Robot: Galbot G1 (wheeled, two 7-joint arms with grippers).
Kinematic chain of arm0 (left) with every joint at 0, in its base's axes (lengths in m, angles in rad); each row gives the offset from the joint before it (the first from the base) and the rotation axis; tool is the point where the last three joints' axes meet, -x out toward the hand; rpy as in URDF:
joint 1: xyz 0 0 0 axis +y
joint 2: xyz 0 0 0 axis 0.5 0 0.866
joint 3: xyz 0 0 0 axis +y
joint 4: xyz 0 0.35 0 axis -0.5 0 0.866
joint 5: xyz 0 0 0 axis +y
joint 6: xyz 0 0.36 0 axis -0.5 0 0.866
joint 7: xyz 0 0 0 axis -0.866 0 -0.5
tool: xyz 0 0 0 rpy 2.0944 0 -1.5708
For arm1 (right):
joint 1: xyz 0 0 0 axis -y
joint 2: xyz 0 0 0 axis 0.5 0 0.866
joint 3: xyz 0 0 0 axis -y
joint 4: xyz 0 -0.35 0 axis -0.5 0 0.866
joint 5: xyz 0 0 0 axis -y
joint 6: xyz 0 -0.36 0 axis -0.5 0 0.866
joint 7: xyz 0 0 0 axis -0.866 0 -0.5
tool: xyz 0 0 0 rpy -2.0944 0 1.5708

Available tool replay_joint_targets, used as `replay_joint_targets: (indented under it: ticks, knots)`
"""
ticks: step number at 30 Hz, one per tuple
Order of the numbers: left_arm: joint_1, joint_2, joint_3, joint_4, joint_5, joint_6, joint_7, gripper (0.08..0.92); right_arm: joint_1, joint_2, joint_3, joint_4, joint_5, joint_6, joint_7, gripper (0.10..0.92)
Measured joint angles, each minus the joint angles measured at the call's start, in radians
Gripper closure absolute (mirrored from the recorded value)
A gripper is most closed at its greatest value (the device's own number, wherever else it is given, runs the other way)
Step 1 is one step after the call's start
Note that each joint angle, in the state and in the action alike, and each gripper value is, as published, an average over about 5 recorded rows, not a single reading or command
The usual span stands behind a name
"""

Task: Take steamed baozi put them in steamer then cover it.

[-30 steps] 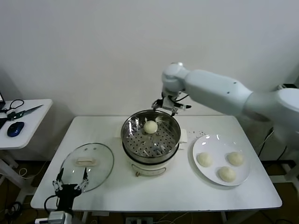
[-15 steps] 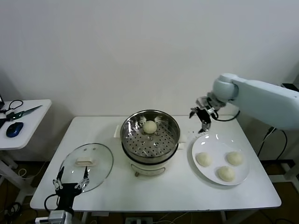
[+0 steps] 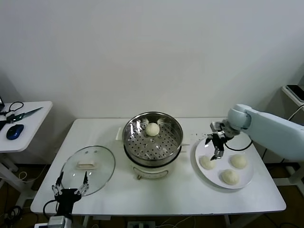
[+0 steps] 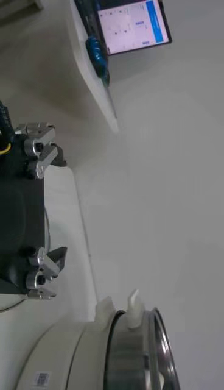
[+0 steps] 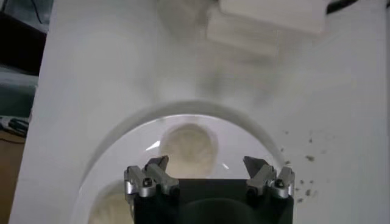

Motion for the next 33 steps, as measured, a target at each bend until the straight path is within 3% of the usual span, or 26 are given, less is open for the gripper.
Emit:
replay_joint_targets:
  ticks: [18, 24, 33]
  knots:
    - [0.008, -0.003, 0.003, 0.014, 0.008, -0.009, -0.002, 0.177, -0.113, 0.058, 0.079, -0.103, -0.050, 0.001, -0.005, 0.210]
    - [0.011, -0.004, 0.004, 0.014, 0.009, -0.011, -0.002, 0.177, -0.121, 0.066, 0.090, -0.119, -0.050, 0.008, -0.009, 0.289]
    - [0.023, -0.006, 0.002, 0.009, 0.010, -0.014, -0.003, 0.177, -0.117, 0.057, 0.099, -0.114, -0.042, 0.011, -0.009, 0.319]
